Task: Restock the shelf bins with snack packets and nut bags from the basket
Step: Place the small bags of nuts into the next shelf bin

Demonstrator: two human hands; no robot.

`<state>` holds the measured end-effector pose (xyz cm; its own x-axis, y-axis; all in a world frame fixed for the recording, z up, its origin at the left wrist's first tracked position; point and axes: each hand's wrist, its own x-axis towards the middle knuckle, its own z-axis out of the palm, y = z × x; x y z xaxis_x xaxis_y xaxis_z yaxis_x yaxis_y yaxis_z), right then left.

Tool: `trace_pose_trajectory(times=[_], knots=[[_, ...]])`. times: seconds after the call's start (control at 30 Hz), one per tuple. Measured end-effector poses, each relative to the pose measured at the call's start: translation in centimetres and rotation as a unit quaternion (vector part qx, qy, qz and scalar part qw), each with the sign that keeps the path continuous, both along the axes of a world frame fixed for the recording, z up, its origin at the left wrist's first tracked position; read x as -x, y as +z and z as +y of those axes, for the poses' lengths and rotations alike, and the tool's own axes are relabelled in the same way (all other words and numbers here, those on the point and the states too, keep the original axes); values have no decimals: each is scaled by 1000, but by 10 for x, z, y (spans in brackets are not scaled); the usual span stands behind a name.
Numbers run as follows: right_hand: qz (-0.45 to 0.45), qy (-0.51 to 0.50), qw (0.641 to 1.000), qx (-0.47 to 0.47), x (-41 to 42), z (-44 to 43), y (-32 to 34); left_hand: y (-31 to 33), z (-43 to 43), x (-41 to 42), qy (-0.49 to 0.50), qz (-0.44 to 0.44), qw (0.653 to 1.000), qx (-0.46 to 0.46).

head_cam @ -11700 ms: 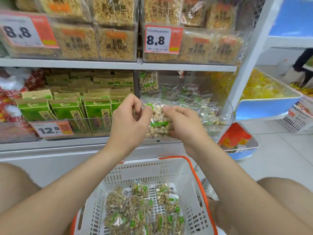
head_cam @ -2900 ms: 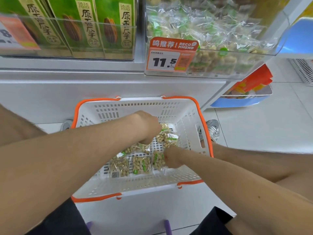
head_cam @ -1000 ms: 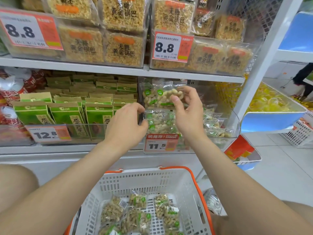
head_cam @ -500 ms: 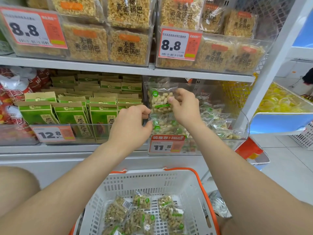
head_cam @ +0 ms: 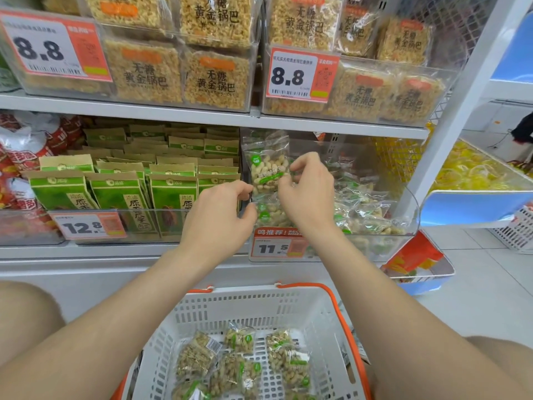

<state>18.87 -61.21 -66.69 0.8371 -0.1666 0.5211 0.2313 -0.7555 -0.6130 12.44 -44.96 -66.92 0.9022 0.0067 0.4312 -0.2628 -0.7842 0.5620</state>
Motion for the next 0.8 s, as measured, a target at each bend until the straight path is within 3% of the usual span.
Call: trace_pose_trajectory(times=[0.2,0.3,0.4,0.47,0.6,0.67,0.8], knots=[[-54,199,978,32,58,11,3,-21,4,18,56,-53,997,-28],[29,322,938,126,86,5,-15,-44,11,25,65,-62,988,-127],[158,367,884,242,101,-4,-55,-70,11,34,5,5,968,-251],[245,367,850,290,108,-10,-84,-87,7,38,-58,89,935,-338],[396,343,783,336,113,-22,-135,-116,-5,45,-217,259,828,-447],[450,330,749,356,109,-29,-164,-131,-10,47,-272,302,783,-471],[514,294,704,392,107,-45,-217,-156,-30,48,-316,330,739,-495]])
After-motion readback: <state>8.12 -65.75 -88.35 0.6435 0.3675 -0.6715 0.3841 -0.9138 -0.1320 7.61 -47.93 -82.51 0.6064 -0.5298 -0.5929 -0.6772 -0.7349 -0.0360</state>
